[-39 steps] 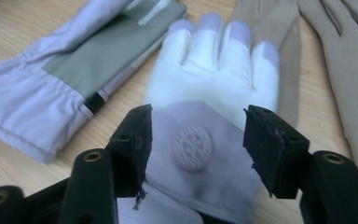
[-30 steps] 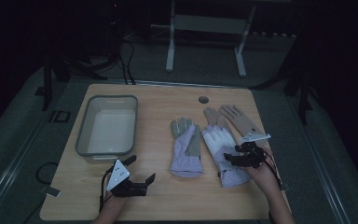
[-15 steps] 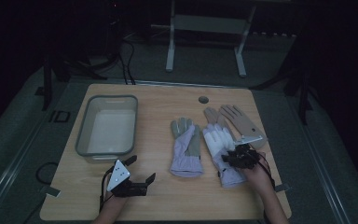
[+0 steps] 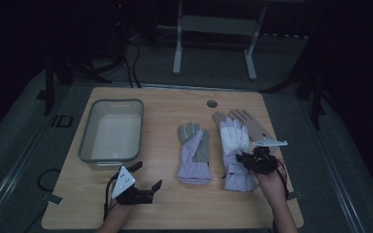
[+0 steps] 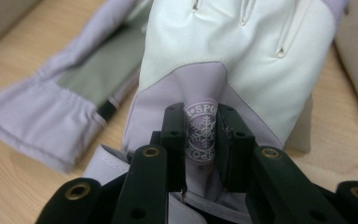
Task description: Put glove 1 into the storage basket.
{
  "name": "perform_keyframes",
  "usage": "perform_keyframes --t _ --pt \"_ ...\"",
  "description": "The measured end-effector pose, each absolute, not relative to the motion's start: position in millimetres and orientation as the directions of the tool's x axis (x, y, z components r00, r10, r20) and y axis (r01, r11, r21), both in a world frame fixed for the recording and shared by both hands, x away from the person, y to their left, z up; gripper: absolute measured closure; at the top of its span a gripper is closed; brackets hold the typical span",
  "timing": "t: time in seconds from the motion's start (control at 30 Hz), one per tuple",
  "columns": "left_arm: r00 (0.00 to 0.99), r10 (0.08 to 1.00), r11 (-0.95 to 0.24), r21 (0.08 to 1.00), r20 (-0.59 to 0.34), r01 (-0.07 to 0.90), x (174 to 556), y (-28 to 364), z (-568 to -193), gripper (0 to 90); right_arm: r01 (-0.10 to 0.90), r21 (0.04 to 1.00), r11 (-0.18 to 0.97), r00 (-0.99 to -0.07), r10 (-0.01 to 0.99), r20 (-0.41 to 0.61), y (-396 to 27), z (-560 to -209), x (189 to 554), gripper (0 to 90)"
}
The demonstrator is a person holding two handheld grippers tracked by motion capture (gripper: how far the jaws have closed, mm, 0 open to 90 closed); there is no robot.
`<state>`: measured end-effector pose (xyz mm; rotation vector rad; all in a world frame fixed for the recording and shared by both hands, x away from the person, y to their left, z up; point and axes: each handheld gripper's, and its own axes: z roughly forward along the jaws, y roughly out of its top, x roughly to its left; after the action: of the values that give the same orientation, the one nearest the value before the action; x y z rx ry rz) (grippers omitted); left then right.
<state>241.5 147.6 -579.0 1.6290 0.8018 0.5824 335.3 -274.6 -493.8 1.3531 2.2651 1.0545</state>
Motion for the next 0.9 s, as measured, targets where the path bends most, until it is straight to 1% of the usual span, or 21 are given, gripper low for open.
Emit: perform_keyframes --t 0.17,0.33,0.53,0.73,0.9 --pt "0.64 0.767 -0.093 0.978 -0.049 0.185 241.5 148.0 -579.0 4.0 0.624 0.738 0.255 -0.492 0.862 0.118 -261.0 -480.3 336.3 75.9" --pt "0.639 0.768 -0.092 0.978 -0.05 0.187 241.6 148.0 -579.0 4.0 0.612 0.761 0.216 -0.495 0.855 0.155 -249.7 -462.6 337.9 75.8" --pt "0.638 0.768 -0.088 0.978 -0.056 0.191 242.0 148.1 -579.0 4.0 0.596 0.781 0.189 -0.493 0.853 0.17 -229.5 -443.8 338.8 75.8" --pt "0.638 0.768 -0.09 0.978 -0.052 0.188 241.5 148.6 -579.1 3.9 0.616 0.771 0.162 -0.49 0.845 0.215 -195.0 -442.9 343.2 76.2" --pt "0.644 0.764 -0.09 0.978 -0.054 0.189 241.4 149.1 -579.1 3.9 0.634 0.749 0.19 -0.511 0.83 0.222 -165.6 -453.2 346.6 76.1"
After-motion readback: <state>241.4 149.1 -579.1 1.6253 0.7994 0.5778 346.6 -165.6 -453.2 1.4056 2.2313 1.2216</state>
